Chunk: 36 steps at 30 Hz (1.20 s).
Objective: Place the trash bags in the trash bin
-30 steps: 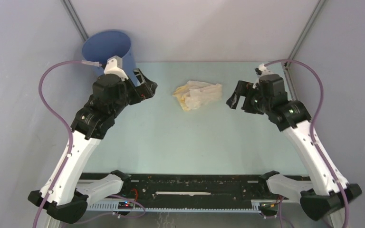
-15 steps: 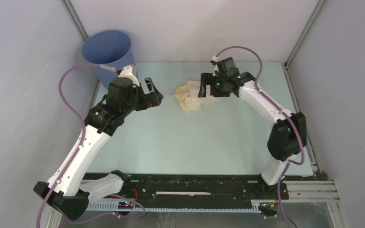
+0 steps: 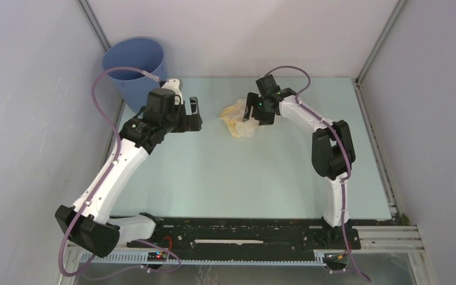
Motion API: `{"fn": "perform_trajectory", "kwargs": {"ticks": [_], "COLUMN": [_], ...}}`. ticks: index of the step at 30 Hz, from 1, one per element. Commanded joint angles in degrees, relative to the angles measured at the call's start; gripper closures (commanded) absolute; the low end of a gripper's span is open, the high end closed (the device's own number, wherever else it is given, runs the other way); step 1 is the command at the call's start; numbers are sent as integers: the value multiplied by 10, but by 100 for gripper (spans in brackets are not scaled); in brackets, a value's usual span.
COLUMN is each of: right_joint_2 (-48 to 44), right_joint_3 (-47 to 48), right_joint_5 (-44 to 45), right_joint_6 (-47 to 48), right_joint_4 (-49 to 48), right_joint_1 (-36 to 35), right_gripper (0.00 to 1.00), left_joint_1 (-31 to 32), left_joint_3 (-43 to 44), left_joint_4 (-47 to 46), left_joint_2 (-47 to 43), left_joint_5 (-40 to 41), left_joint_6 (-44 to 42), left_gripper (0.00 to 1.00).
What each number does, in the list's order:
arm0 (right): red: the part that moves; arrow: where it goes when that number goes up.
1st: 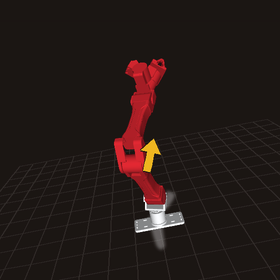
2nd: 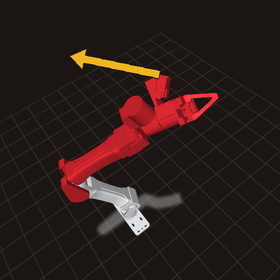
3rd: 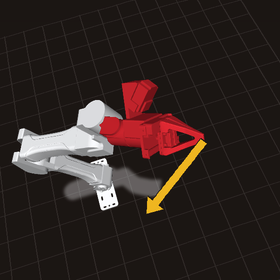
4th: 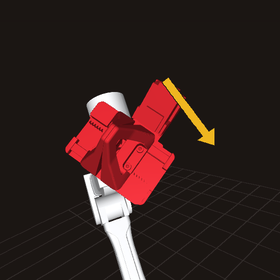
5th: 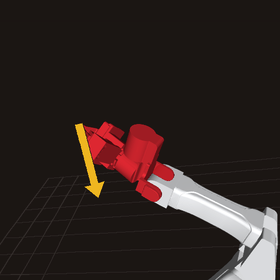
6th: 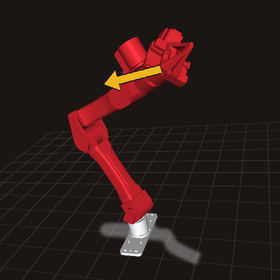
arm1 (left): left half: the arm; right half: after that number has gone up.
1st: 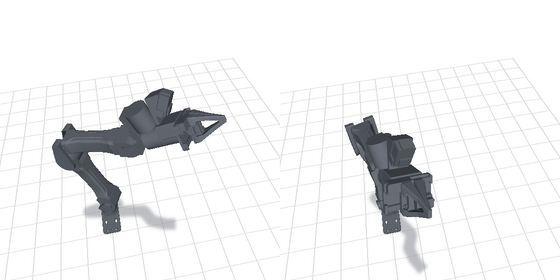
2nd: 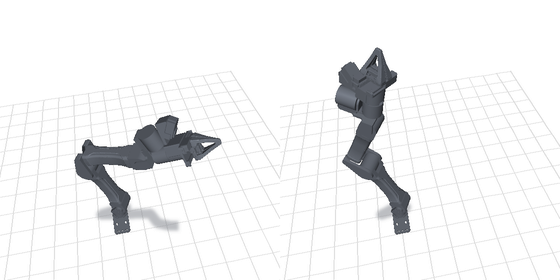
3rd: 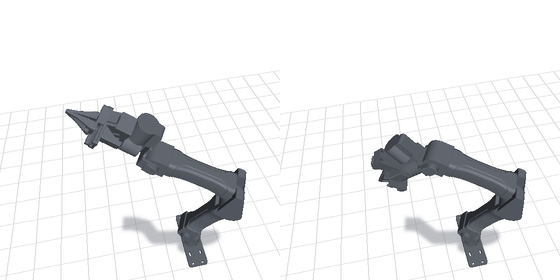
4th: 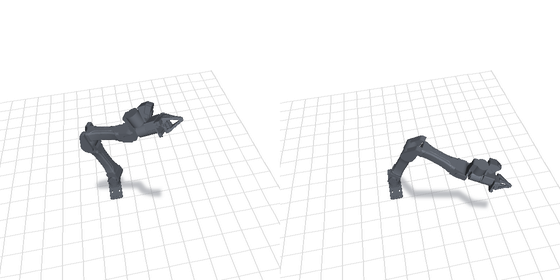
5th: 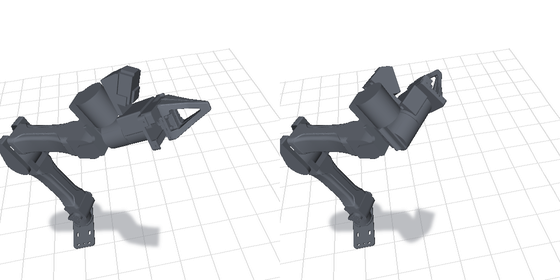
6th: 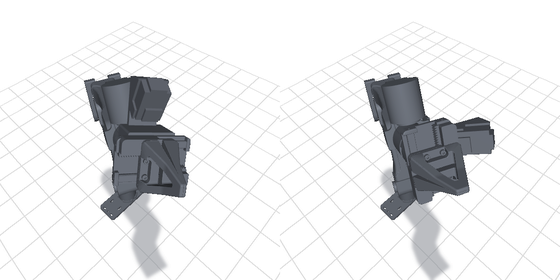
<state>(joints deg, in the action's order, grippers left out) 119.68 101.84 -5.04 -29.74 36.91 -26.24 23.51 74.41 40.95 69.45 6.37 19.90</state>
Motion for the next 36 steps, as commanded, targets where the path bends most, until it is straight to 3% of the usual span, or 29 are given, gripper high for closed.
{"fn": "perform_trajectory", "kwargs": {"ticks": [1, 4, 9, 14, 19, 22, 27, 32, 36], "right_joint_2": [-7, -13, -84, -258, -374, -417, -489, -506, -506], "right_joint_3": [18, 10, -66, -216, -428, -500, -515, -516, -517], "right_joint_5": [-23, -88, -270, -450, -516, -558, -504, -404, -393], "right_joint_6": [3, 26, 116, 184, 166, 101, 161, 146, 143], "right_joint_4": [-27, -26, -29, -51, -149, -175, -82, -24, -12], "right_joint_1": [9, 13, 2, -14, 31, 79, 115, 136, 135], "right_gripper": [32, 64, 84, 100, 100, 100, 100, 100, 99], "left_joint_1": [14, 33, 37, 35, 31, 15, -13, -39, -39], "left_joint_3": [46, 37, 38, 55, -88, -111, -94, -69, -67], "left_joint_4": [-2, -2, -4, 13, -75, -64, -70, -100, -158], "left_joint_2": [-3, -12, -18, -19, -58, -58, -1, 124, 192], "left_joint_5": [49, 74, 35, -1, -70, -107, -132, -215, -258], "left_joint_6": [-81, -93, -46, 29, 126, 167, 165, 213, 250], "left_gripper": [0, 0, 0, 0, 0, 0, 0, 4, 9]}}
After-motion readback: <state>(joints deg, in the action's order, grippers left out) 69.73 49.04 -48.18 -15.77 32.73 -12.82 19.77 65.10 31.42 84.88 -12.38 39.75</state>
